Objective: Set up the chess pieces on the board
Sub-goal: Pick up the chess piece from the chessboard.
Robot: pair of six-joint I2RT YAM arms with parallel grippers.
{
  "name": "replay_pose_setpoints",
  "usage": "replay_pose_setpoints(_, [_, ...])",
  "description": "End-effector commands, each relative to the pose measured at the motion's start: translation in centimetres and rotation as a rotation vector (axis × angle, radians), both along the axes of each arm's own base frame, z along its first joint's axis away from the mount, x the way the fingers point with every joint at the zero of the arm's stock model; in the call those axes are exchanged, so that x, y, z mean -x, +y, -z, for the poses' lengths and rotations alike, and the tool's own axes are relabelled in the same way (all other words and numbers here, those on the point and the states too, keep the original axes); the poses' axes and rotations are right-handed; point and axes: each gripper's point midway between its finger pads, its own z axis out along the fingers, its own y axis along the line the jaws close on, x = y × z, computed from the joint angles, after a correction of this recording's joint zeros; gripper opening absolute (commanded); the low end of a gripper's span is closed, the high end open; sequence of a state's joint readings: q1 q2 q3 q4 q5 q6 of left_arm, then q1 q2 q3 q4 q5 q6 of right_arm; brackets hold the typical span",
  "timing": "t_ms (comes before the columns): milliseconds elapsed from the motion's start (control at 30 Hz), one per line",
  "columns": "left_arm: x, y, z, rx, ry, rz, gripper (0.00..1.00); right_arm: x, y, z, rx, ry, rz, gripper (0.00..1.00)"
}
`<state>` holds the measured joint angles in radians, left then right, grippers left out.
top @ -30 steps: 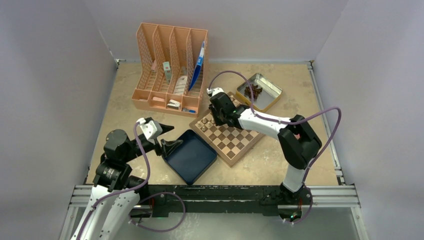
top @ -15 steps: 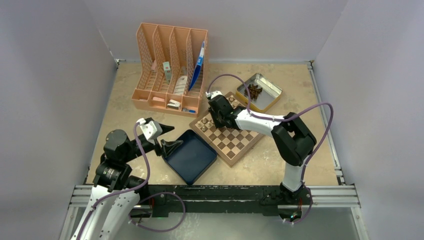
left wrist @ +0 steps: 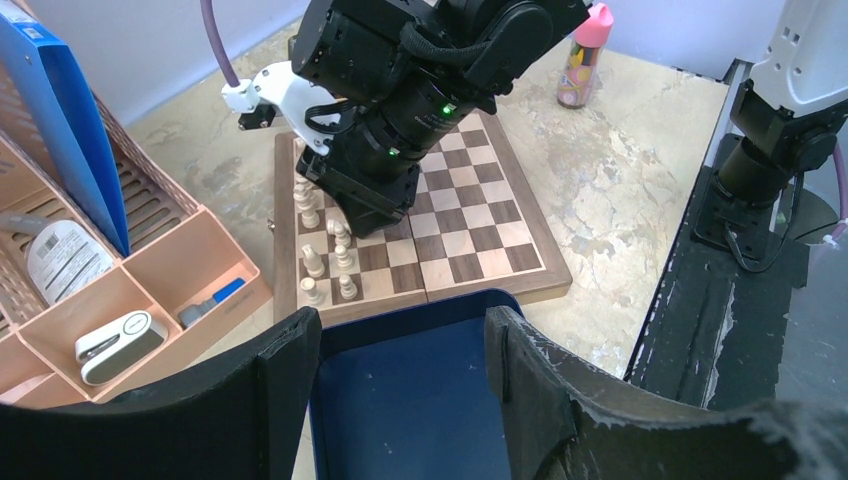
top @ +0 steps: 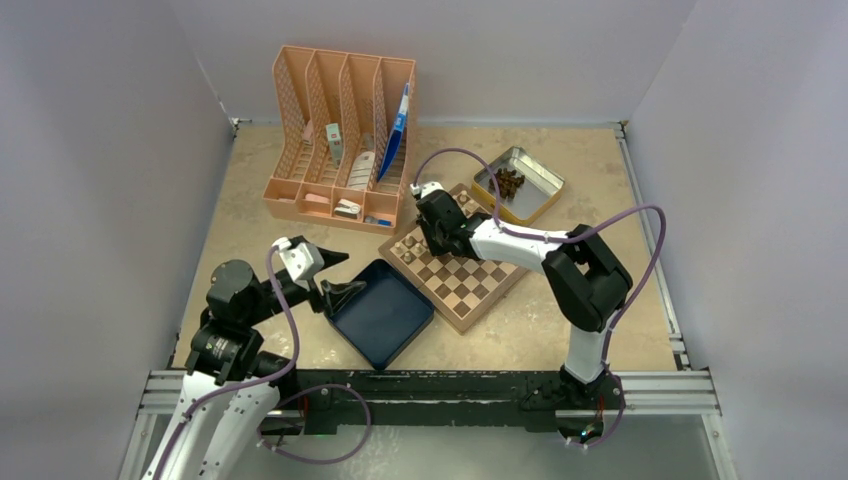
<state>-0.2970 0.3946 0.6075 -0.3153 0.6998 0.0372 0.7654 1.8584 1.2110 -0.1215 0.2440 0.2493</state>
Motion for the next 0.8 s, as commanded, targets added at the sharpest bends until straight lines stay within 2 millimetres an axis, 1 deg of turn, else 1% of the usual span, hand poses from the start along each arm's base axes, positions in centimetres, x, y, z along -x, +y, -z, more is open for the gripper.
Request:
replay_pose_setpoints(0, [0.2,-0.2,-1.2,0.016,-0.04,0.019,0.61,-0.4,0.1,-2.7,-0.034,-0.051,0.011,0.16])
replay_pose_setpoints(67, [0.3,-0.3,-1.2,0.015,-0.046,0.023,0.61,-0.4,0.1,-3.4,-0.047,-0.06,0.017,0.16])
replay_pose_setpoints(233, [0.3,-0.2,-1.2,0.019,-0.06,0.016,0.61,-0.3,-0.7,-5.0,-0.059,-0.091,0.047,0.15])
replay_pose_setpoints(433, [-0.1,-0.1,-1.2,0.011,-0.066,0.005,0.61,0.7,-1.3,-7.8,-0.107,-0.104,0.064,0.14])
replay_pose_setpoints(533, [-0.1,-0.3,-1.2,0.005,-0.079,0.029,0.6,1.6,-1.3,-9.0,-0.144,-0.096,0.052,0.14])
replay_pose_setpoints(633, [0.9,-1.2,-1.2,-0.024,-0.127,0.139,0.59,2.8,-1.1,-10.5,-0.201,-0.091,0.01,0.13])
replay_pose_setpoints(700, [1.4,-1.8,-1.4,-0.036,-0.162,0.203,0.58,3.9,-0.3,-11.6,-0.253,-0.088,-0.067,0.13])
replay_pose_setpoints(767, [1.6,-2.3,-2.0,-0.047,-0.211,0.264,0.58,5.4,0.7,-12.2,-0.309,-0.067,-0.156,0.13])
